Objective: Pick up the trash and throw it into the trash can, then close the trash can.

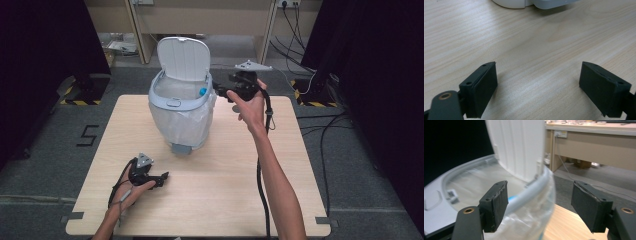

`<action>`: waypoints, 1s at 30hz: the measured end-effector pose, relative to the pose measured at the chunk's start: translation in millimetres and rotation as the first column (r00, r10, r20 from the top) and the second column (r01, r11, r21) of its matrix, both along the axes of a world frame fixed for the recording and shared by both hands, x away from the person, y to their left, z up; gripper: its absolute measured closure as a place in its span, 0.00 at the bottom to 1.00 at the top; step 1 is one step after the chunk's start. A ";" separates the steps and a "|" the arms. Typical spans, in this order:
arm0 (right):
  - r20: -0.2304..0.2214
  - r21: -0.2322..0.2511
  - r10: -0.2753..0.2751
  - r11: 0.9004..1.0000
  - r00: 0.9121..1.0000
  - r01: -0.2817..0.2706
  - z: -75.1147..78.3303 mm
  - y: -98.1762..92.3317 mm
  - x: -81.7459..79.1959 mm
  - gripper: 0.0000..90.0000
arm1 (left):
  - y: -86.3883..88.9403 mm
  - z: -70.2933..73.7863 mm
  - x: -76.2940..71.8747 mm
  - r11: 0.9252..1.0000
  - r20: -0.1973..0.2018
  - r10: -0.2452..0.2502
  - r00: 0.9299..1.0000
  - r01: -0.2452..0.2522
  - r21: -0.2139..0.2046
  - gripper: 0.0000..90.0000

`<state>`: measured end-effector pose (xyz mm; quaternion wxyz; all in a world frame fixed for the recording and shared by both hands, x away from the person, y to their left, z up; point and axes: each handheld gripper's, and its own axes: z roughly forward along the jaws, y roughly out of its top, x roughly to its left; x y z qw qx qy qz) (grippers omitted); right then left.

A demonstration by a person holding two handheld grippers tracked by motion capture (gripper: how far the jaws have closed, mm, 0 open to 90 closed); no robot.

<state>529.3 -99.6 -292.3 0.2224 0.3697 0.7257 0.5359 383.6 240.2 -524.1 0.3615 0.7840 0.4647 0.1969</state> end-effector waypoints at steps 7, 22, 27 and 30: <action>0.004 0.013 -0.027 1.000 1.000 0.027 -3.8 -15.0 1.5 0.35 | -0.1 0.0 0.1 1.000 0.000 0.001 1.000 -0.001 0.001 0.15; 0.014 0.017 -0.026 1.000 1.000 0.026 -8.9 -15.0 16.1 0.52 | -0.2 0.0 0.1 1.000 0.000 0.002 1.000 -0.002 0.000 0.15; 0.054 0.005 -0.049 0.999 0.997 0.048 -11.3 -16.8 22.5 0.75 | -0.2 0.0 0.1 1.000 0.000 0.002 1.000 -0.002 0.000 0.15; 0.076 -0.011 -0.048 0.999 0.996 0.049 -9.8 -15.2 28.9 0.84 | -0.2 0.0 0.1 1.000 0.000 0.002 1.000 -0.002 0.001 0.15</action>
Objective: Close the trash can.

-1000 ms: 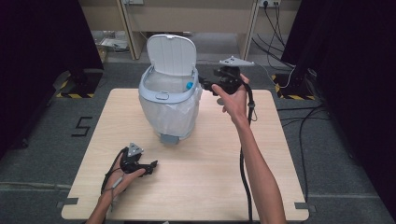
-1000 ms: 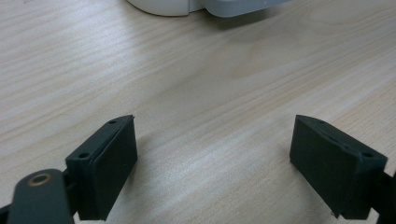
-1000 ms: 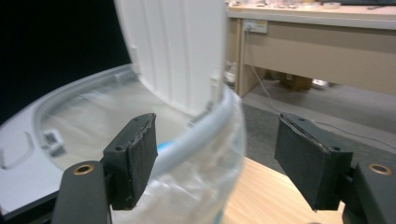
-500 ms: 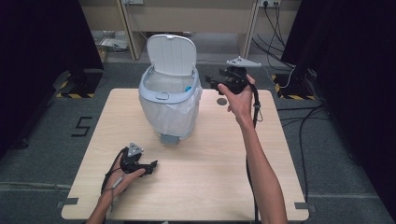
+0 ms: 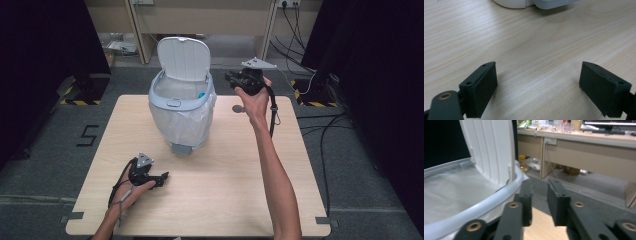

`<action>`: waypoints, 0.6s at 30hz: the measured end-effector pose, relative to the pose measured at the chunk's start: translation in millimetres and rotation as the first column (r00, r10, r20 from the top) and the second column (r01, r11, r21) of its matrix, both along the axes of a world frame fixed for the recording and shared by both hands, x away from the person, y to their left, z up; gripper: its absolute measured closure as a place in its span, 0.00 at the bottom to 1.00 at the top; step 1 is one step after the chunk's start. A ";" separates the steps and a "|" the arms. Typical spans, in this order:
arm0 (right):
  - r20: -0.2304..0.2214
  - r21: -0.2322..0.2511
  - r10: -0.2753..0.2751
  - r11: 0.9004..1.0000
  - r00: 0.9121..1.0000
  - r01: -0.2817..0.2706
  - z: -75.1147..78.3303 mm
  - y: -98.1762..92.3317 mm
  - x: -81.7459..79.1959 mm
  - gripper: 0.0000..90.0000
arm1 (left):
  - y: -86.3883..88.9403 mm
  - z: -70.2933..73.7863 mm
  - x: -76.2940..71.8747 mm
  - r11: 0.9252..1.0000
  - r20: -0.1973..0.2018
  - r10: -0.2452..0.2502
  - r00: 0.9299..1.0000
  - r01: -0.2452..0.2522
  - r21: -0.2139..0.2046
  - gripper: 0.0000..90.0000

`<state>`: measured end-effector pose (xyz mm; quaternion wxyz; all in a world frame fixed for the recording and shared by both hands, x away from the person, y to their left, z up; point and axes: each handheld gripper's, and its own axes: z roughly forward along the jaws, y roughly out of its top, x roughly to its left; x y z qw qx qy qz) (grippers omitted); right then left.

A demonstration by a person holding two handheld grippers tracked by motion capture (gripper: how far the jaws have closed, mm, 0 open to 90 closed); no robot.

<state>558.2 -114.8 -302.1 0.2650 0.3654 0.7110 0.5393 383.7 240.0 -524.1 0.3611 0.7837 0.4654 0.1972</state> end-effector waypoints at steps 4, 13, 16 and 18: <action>0.007 0.021 0.016 1.000 1.000 -0.017 2.1 5.9 14.4 0.92 | 0.1 0.0 0.0 1.000 0.000 -0.001 1.000 0.001 -0.001 0.15; -0.033 0.052 0.055 0.997 0.998 -0.053 -7.2 26.7 43.7 0.99 | 0.4 0.0 -1.7 1.000 0.000 0.007 1.000 -0.007 -0.001 0.16; -0.042 0.069 0.073 0.995 0.996 -0.070 -9.8 34.6 48.0 0.99 | 0.6 0.0 -1.9 1.000 0.000 0.006 1.000 -0.006 0.001 0.16; -0.043 0.087 0.084 0.993 0.996 -0.080 -9.8 37.8 49.8 0.99 | 0.7 0.1 -1.8 1.000 0.000 0.005 1.000 -0.005 0.002 0.16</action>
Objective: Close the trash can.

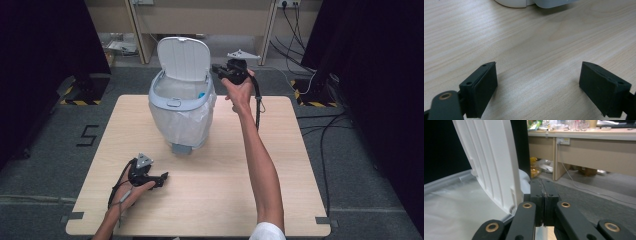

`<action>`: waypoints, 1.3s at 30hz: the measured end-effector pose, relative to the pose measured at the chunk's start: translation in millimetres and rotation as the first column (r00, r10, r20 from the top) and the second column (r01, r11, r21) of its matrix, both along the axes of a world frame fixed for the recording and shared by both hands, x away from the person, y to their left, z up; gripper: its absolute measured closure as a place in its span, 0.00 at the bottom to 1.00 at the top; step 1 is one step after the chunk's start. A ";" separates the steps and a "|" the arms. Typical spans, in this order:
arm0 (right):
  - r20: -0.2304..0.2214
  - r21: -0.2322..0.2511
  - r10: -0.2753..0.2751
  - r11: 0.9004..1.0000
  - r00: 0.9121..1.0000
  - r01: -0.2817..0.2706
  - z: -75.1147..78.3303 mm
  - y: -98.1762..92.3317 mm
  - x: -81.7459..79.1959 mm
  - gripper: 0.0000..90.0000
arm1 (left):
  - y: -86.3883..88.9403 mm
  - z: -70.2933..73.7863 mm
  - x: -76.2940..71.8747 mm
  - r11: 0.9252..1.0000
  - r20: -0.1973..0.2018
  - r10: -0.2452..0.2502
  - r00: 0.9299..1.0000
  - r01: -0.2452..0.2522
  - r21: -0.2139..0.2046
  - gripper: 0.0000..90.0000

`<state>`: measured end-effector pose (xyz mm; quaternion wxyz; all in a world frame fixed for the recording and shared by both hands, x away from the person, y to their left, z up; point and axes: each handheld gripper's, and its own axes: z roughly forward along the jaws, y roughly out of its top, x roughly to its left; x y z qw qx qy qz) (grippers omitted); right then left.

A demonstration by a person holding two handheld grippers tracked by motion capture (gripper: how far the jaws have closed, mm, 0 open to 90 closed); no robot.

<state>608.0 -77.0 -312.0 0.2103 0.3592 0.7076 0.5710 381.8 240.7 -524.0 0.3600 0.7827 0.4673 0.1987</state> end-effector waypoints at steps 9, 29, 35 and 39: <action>0.007 0.027 0.052 0.998 0.999 -0.052 7.7 3.5 2.5 0.99 | -0.1 0.0 -0.1 1.000 -0.001 0.001 1.000 -0.001 -0.001 0.15; 0.003 0.124 0.229 0.966 0.973 -0.228 18.1 3.2 -4.9 0.99 | -0.4 -0.1 -0.2 1.000 -0.002 0.002 1.000 -0.002 -0.002 0.15; -0.018 0.085 0.270 0.960 0.963 -0.268 12.5 22.5 -30.8 0.99 | -0.3 -0.2 -0.7 1.000 0.002 0.004 1.000 -0.004 -0.001 0.15; -0.007 0.061 0.264 0.963 0.964 -0.264 11.9 27.5 -41.3 0.99 | -0.2 0.1 -1.0 1.000 -0.001 0.003 1.000 -0.003 0.002 0.16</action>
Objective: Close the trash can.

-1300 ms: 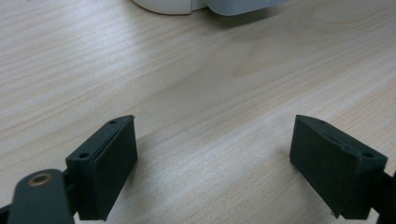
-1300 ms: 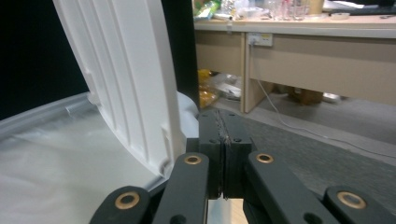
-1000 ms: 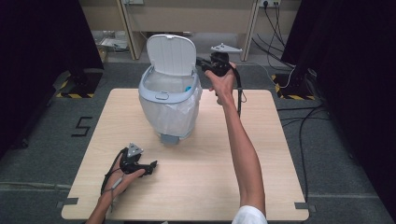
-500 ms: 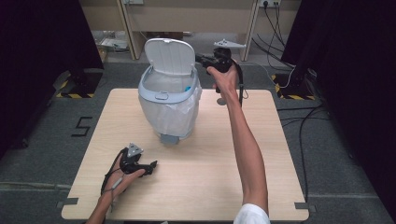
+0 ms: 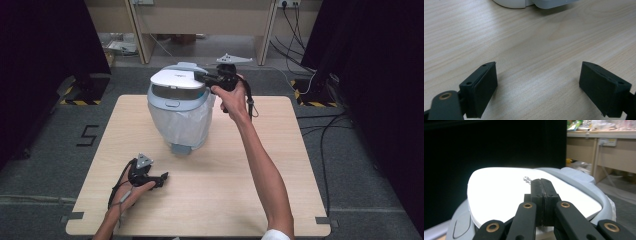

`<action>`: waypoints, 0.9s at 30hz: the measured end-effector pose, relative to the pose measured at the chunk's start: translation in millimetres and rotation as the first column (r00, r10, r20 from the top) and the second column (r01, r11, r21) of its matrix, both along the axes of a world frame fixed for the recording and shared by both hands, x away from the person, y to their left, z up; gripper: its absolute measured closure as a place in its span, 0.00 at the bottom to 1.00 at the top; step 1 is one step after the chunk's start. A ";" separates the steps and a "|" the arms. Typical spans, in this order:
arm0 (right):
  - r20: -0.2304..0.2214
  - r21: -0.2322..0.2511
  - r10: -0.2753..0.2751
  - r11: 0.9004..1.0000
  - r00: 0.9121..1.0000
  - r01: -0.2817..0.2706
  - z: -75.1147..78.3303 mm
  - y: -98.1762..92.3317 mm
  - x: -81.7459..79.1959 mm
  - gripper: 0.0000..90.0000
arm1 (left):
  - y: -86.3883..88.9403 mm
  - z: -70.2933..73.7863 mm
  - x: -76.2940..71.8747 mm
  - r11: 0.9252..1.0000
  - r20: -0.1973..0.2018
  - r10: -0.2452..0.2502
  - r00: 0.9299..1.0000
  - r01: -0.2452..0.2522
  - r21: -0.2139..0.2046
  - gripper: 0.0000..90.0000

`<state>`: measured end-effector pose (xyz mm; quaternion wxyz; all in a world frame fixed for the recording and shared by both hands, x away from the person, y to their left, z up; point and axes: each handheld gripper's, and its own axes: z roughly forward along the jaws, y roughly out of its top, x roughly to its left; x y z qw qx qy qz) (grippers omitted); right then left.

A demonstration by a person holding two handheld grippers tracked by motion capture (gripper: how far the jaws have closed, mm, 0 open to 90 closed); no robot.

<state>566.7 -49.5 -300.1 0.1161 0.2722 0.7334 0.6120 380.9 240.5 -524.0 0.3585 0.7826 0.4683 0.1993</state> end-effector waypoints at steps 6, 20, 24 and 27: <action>0.034 -0.067 -0.069 0.995 0.997 0.072 -6.5 6.4 -18.1 0.99 | -0.2 0.0 -0.3 1.000 0.000 0.003 1.000 -0.003 -0.001 0.15; 0.090 -0.138 -0.078 0.986 0.993 0.090 -10.2 24.8 -42.8 0.98 | -0.4 -0.1 -0.7 1.000 0.001 0.006 1.000 -0.006 -0.002 0.15; 0.101 -0.142 -0.082 0.985 0.992 0.096 -10.9 33.9 -50.7 0.98 | -0.5 -0.2 -0.9 1.000 0.002 0.007 1.000 -0.007 -0.002 0.15; 0.094 -0.143 -0.086 0.985 0.992 0.099 -11.0 38.6 -54.8 0.98 | -0.4 -0.1 -1.0 1.000 0.001 0.006 1.000 -0.006 0.000 0.15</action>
